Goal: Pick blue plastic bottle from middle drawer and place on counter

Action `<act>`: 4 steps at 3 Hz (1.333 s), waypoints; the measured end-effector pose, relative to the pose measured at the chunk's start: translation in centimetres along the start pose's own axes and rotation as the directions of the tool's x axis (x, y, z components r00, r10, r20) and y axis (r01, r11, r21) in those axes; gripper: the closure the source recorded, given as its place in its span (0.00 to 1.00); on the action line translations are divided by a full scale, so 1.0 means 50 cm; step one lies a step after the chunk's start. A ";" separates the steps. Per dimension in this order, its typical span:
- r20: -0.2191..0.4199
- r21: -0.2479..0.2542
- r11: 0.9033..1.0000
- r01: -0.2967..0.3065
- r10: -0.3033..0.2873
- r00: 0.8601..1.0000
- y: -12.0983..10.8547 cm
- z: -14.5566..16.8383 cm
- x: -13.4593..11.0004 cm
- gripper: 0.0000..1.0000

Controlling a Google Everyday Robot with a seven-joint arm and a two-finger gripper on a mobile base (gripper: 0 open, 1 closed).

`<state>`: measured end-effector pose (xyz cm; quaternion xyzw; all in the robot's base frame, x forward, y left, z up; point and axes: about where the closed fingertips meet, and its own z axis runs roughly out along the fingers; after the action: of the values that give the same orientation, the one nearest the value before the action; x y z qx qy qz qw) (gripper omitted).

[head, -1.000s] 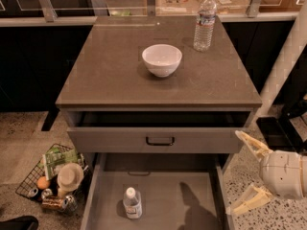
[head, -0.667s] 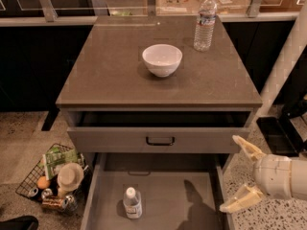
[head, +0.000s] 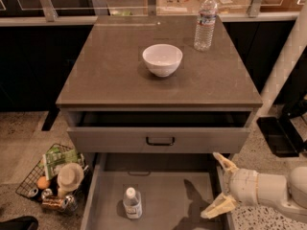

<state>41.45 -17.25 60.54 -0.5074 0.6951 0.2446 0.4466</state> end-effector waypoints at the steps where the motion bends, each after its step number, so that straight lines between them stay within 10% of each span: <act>1: 0.060 -0.079 0.997 0.009 -0.005 0.998 0.013 0.086 0.020 0.00; 4: 0.191 -0.215 0.975 0.049 -0.007 0.982 0.084 0.291 0.047 0.00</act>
Offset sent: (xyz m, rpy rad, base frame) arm 0.0192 0.1059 -0.0902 0.2106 0.0486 0.2511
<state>42.78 -5.30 51.02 -0.5379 0.6112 0.3603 0.4553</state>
